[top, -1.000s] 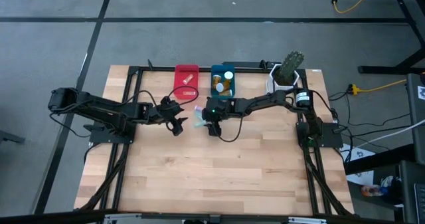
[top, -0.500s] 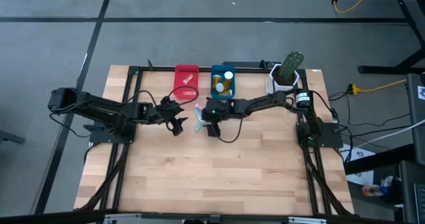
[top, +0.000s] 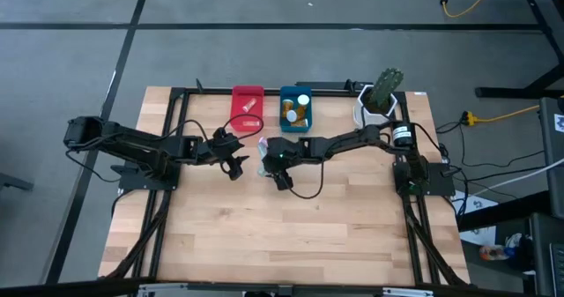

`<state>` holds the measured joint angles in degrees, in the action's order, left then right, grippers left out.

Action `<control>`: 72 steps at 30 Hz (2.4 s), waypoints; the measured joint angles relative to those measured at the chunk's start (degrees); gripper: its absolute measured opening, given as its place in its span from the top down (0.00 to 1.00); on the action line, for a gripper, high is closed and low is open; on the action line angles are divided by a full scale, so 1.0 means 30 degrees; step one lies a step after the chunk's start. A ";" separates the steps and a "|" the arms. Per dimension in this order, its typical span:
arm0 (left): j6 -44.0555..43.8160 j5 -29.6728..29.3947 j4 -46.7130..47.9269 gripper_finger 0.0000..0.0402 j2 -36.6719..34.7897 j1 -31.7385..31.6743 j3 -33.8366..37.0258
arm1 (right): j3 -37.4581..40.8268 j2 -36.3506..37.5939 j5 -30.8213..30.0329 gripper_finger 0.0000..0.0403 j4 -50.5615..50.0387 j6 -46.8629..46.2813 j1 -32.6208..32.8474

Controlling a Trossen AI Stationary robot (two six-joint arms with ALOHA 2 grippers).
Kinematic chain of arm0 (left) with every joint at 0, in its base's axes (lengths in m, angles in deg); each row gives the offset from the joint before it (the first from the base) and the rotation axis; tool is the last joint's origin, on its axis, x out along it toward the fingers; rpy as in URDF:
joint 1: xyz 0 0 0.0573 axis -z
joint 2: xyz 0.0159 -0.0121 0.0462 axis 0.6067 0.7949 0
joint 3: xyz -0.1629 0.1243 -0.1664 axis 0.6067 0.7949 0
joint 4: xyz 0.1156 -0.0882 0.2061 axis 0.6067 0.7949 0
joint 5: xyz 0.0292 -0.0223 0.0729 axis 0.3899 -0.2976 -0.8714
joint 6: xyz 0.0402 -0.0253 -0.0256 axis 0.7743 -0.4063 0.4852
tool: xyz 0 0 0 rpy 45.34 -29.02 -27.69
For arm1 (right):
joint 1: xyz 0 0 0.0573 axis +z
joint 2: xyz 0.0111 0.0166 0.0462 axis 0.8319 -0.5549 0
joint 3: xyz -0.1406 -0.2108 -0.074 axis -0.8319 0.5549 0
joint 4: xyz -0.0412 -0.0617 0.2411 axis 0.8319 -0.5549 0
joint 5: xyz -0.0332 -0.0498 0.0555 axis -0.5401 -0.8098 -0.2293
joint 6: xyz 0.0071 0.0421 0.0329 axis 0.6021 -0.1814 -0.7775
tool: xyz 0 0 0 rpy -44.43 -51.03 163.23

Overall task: Pick and place medicine bottles into bin by pill shape (circle, oval)
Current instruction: Put the blue tablet bottle into the red bin

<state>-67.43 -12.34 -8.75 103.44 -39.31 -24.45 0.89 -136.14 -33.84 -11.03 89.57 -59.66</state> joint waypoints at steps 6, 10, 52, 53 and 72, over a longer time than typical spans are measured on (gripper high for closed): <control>-0.0001 0.0000 -0.0007 0.49 0.0000 -0.0001 0.0000 | -0.0131 -0.0199 0.0758 0.30 0.0003 0.0064 -0.0152; 0.0003 0.0000 -0.0139 0.49 0.0000 0.0000 0.0000 | -0.0131 -0.0651 0.0872 0.30 0.0088 0.0175 -0.0152; 0.0353 0.0000 -0.0219 0.49 0.0000 0.0000 -0.0006 | -0.1359 -0.1414 -0.0821 0.73 -0.2377 -0.5012 -0.0341; 0.0353 0.0000 -0.0219 0.49 0.0000 0.0000 -0.0007 | -0.1776 -0.1442 -0.0973 0.74 -0.2975 -0.4991 -0.0380; -0.1952 -0.6620 0.1255 0.49 -0.2878 0.0090 -0.0014 | -0.7475 -0.1341 -0.4531 0.74 -0.6495 -0.2286 -0.1668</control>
<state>-73.29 -32.20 -4.99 94.80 -39.04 -24.49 -21.54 -140.17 -47.43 -30.52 82.71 -64.66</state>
